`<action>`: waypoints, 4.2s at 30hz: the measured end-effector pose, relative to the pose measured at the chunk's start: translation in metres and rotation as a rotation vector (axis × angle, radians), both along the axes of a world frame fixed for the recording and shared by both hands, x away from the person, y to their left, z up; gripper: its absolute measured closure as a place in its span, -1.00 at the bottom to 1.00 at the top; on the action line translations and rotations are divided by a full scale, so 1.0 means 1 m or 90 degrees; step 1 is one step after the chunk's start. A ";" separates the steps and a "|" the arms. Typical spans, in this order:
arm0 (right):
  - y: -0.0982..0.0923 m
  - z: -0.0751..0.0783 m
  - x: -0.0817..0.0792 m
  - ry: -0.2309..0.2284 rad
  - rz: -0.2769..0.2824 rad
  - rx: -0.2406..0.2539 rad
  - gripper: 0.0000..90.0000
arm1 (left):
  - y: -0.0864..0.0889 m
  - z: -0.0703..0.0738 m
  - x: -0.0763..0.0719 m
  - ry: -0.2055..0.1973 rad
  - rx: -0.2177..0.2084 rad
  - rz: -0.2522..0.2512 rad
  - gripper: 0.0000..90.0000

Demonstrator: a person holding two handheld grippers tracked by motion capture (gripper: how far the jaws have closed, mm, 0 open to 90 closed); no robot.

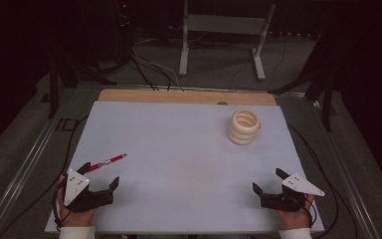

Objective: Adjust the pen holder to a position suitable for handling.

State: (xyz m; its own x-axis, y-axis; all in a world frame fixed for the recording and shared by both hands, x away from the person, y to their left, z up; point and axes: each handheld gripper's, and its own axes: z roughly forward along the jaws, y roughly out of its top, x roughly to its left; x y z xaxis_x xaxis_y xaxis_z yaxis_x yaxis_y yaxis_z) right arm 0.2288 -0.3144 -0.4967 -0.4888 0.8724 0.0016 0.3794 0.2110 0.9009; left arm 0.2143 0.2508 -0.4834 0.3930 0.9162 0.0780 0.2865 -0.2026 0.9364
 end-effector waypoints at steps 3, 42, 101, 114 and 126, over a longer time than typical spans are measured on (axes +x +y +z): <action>-0.001 0.002 -0.001 -0.003 -0.004 0.003 -0.99 | 0.000 0.001 0.000 -0.002 0.001 0.000 -0.99; 0.013 0.034 0.010 0.001 -0.014 0.028 -0.99 | 0.002 -0.004 0.001 0.001 -0.011 0.038 -0.98; 0.026 0.090 0.146 0.037 -0.072 0.027 -0.99 | -0.001 -0.007 0.001 -0.001 -0.002 0.042 -0.98; 0.023 0.088 0.176 0.063 -0.097 0.025 -0.99 | -0.001 -0.007 0.001 0.001 -0.002 0.042 -0.98; 0.015 0.067 0.208 0.145 -0.136 0.033 -0.69 | -0.001 -0.007 0.002 0.002 -0.002 0.041 -0.98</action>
